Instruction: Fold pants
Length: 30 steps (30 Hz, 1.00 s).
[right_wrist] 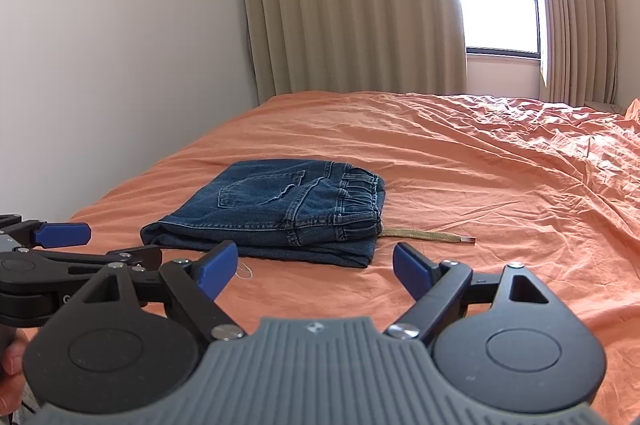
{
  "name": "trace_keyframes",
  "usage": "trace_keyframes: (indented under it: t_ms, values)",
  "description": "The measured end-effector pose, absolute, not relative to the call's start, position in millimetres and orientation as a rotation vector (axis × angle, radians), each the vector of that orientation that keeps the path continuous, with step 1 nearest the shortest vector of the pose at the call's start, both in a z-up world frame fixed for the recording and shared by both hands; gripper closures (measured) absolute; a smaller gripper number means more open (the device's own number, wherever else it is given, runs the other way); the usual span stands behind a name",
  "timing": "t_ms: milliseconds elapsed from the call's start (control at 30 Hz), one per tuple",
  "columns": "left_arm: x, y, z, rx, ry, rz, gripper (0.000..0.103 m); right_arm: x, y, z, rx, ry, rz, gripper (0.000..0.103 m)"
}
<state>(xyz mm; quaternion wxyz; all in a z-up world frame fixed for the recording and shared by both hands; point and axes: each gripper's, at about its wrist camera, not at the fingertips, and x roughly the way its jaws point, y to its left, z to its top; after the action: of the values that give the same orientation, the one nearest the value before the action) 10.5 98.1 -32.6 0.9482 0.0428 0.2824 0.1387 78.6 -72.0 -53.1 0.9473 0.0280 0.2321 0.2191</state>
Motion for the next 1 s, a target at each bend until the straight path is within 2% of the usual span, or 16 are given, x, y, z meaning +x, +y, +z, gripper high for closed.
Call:
trace_keyframes:
  t_ms: [1000]
  values:
    - [9.5,95.5,-25.3,0.085,0.573,0.282,0.012,76.9,-71.5,-49.7,0.061,0.464,0.432,0.022]
